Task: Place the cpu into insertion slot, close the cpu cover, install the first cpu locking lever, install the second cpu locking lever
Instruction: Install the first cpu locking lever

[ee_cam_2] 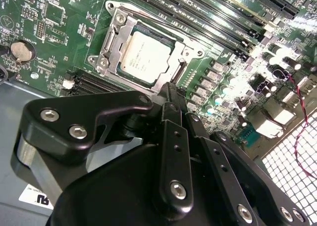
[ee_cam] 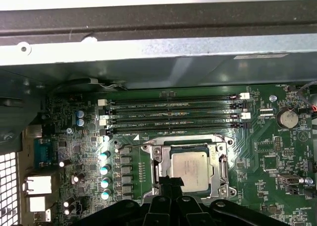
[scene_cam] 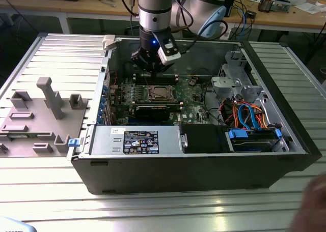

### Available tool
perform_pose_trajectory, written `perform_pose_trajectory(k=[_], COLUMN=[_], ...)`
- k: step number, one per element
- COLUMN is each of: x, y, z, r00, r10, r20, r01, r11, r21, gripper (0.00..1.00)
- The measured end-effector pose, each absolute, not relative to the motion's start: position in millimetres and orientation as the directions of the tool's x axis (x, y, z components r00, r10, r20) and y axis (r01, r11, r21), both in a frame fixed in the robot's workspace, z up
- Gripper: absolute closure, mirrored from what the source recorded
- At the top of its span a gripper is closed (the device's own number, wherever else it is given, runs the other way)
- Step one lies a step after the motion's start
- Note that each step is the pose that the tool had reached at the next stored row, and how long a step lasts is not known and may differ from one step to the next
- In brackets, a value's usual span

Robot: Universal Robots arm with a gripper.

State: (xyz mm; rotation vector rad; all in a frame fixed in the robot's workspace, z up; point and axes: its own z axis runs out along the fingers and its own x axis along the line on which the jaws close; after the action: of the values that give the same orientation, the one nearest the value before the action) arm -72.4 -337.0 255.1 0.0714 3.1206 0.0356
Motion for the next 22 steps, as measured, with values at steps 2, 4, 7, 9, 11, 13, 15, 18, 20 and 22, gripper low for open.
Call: perform_pose_trajectory(k=[2,4,7,9,11,13,15,18,20,22], x=[-73.9,-78.9,-84.0,-86.3,-87.5,-87.9,-88.1,-89.0,-92.0,-94.5], y=[-337.1,-337.1,-336.5,-335.7,-335.4,-335.4,-335.4,-335.4,-335.4,-335.4], z=[255.1,255.1,255.0,255.1,255.1,255.9,257.0,257.5,257.6,257.7], r00=[-0.999,-0.999,-0.999,-0.999,-0.999,-1.0,-1.0,-1.0,-1.0,-1.0], r10=[0.046,0.045,0.039,0.031,0.025,0.021,0.019,0.018,0.017,0.017], r20=[-0.019,-0.019,-0.019,-0.019,-0.02,-0.02,-0.02,-0.02,-0.02,-0.02], r01=[0.045,0.044,0.038,0.031,0.025,0.021,0.019,0.017,0.017,0.016], r11=[0.999,0.999,0.999,0.999,1.0,1.0,1.0,1.0,1.0,1.0], r21=[0.023,0.023,0.023,0.019,0.016,0.015,0.016,0.016,0.016,0.015], gripper=[0.89,0.89,0.89,0.89,0.89,0.89,0.89,0.89,0.89,0.89])
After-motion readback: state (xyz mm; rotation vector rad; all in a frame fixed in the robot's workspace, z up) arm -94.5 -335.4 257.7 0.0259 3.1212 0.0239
